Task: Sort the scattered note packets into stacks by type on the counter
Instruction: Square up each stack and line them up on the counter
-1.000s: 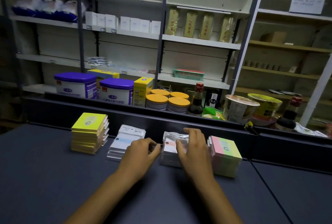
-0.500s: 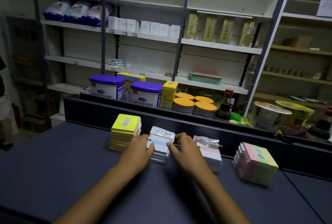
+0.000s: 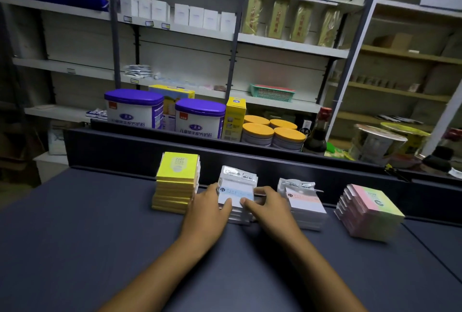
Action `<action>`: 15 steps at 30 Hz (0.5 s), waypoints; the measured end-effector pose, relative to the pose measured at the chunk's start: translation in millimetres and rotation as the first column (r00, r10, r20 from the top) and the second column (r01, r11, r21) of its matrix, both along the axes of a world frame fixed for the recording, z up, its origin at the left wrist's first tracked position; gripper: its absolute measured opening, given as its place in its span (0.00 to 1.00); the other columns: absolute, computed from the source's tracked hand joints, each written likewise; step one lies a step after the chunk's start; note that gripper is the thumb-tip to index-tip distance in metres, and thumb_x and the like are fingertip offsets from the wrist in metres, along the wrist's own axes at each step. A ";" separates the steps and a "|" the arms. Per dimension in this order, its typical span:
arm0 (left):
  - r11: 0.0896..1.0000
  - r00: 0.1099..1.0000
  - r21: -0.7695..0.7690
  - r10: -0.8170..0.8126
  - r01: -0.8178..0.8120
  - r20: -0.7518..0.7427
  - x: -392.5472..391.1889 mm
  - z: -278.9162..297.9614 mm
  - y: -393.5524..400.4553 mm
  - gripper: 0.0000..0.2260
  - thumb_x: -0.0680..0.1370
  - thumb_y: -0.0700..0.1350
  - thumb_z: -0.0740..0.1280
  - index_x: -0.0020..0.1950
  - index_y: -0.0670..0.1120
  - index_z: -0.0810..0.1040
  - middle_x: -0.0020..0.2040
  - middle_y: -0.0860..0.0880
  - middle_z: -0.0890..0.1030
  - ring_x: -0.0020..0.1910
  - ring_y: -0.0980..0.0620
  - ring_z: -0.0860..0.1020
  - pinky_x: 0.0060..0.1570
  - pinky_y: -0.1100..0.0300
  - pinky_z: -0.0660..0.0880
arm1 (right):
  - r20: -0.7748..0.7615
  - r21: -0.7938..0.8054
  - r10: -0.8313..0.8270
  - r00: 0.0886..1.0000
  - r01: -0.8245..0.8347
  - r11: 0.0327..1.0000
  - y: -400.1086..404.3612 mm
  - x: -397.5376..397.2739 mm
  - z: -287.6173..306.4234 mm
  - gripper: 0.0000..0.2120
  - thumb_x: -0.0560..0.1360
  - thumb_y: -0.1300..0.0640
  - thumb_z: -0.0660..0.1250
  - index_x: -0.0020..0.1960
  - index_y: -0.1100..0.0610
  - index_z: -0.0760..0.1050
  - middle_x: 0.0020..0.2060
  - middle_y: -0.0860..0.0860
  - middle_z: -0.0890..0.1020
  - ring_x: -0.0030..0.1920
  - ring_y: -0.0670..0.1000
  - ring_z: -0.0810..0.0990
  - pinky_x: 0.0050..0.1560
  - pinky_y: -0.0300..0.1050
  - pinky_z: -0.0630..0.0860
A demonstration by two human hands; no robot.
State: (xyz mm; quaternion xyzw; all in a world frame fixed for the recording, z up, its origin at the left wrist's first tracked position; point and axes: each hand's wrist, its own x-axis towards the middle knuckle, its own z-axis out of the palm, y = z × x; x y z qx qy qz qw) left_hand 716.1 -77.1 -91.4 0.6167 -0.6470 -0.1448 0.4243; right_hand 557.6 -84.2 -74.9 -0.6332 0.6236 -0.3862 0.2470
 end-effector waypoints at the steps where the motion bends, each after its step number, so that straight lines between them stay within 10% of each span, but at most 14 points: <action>1: 1.000 0.999 -0.012 -0.005 0.005 -0.042 0.0 -0.1 -1.4 0.22 0.76 0.48 0.68 0.69 0.46 0.73 0.58 0.48 0.82 0.55 0.47 0.80 0.57 0.52 0.76 | 0.032 -0.022 0.001 1.000 -0.001 1.000 1.2 0.5 0.0 0.22 0.72 0.52 0.75 0.63 0.56 0.75 0.45 0.47 0.83 0.46 0.45 0.83 0.54 0.48 0.81; 5: 0.997 0.984 -0.078 -0.037 0.024 -0.174 -1.2 1.4 -6.4 0.31 0.71 0.38 0.72 0.74 0.40 0.67 0.62 0.45 0.75 0.55 0.54 0.77 0.59 0.59 0.75 | 0.136 -0.136 0.054 0.989 -0.036 0.990 3.2 -0.5 2.8 0.28 0.68 0.64 0.76 0.66 0.55 0.71 0.48 0.46 0.82 0.43 0.40 0.81 0.44 0.33 0.78; 10: 0.987 0.984 -0.134 -0.106 0.087 -0.145 -1.1 -5.6 -11.1 0.27 0.73 0.35 0.69 0.71 0.44 0.69 0.59 0.50 0.68 0.52 0.60 0.71 0.53 0.76 0.65 | -0.082 -0.232 0.081 0.993 -0.098 0.968 1.3 -2.7 -5.3 0.22 0.69 0.63 0.74 0.61 0.53 0.75 0.52 0.50 0.74 0.49 0.42 0.77 0.48 0.23 0.69; 15: 0.989 0.980 -0.058 -0.146 0.139 -0.138 -1.5 -11.3 -12.3 0.23 0.76 0.35 0.65 0.70 0.46 0.66 0.64 0.47 0.70 0.61 0.52 0.74 0.59 0.71 0.64 | -0.103 -0.160 0.144 0.984 -0.159 0.974 0.4 -0.6 -10.5 0.22 0.71 0.62 0.72 0.60 0.52 0.68 0.58 0.49 0.76 0.59 0.49 0.78 0.62 0.46 0.75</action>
